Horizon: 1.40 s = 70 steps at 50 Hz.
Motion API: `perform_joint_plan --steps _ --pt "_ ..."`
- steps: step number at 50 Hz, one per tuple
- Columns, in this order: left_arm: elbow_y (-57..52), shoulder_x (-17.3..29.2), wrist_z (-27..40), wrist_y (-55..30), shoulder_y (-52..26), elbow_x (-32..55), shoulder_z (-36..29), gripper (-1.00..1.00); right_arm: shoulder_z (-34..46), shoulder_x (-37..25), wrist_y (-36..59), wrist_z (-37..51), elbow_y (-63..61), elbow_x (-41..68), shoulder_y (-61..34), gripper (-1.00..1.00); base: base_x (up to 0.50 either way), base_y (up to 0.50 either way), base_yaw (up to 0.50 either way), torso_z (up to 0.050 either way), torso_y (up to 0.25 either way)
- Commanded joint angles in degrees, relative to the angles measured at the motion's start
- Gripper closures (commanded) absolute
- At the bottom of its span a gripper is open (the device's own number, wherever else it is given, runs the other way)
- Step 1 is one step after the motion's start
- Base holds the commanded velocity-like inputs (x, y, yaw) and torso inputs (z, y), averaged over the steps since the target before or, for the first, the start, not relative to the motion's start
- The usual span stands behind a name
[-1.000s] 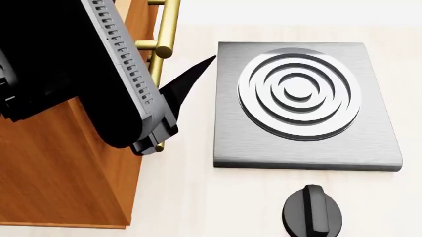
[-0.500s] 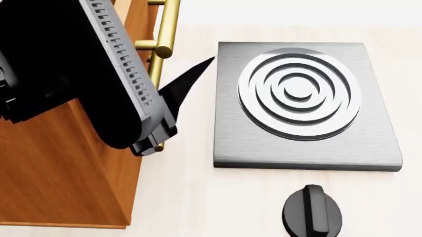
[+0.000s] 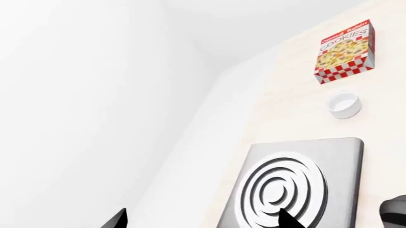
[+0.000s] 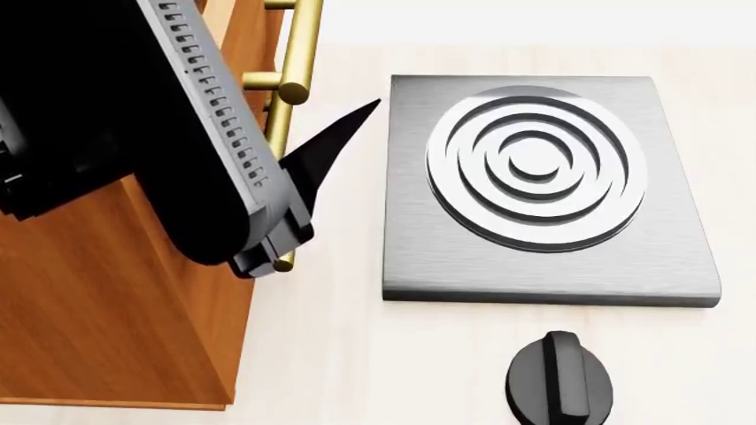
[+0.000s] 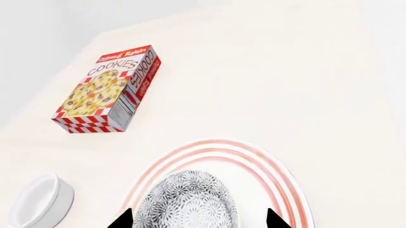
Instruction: Pick the akita bowl on the wooden cabinet and place it on the plate.
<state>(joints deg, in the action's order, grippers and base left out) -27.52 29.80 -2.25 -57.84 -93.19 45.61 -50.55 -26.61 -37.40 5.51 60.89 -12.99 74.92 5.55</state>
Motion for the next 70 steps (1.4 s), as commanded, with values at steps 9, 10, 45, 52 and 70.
perform_joint_plan --steps 9,10,45,52,70 --pt "-0.08 0.09 0.15 -0.10 -0.24 0.17 -0.05 -1.00 -4.63 -4.02 1.03 3.59 -9.43 1.99 2.18 -1.00 0.00 0.00 0.00 0.001 0.000" --pt "-0.09 0.08 0.19 -0.10 -0.20 0.23 -0.03 -1.00 -4.89 -4.32 1.11 3.80 -10.16 2.09 2.24 -1.00 0.00 0.00 0.00 0.000 0.000" --pt "-0.07 0.34 0.30 0.39 -0.09 0.49 0.05 -1.00 -6.44 -12.79 4.03 9.41 -22.26 5.70 -2.27 -1.00 0.00 0.00 0.00 0.000 0.000" --pt "-0.22 0.51 0.47 0.23 -0.19 0.71 0.22 -1.00 -5.73 -13.96 4.28 9.79 -23.19 6.48 -3.90 -1.00 0.00 0.00 0.00 0.000 0.000" --pt "-0.47 0.61 0.92 0.25 0.07 0.90 0.22 -1.00 -5.98 -15.06 4.98 9.88 -25.08 6.39 -4.23 -1.00 0.00 0.00 0.00 0.000 0.000"
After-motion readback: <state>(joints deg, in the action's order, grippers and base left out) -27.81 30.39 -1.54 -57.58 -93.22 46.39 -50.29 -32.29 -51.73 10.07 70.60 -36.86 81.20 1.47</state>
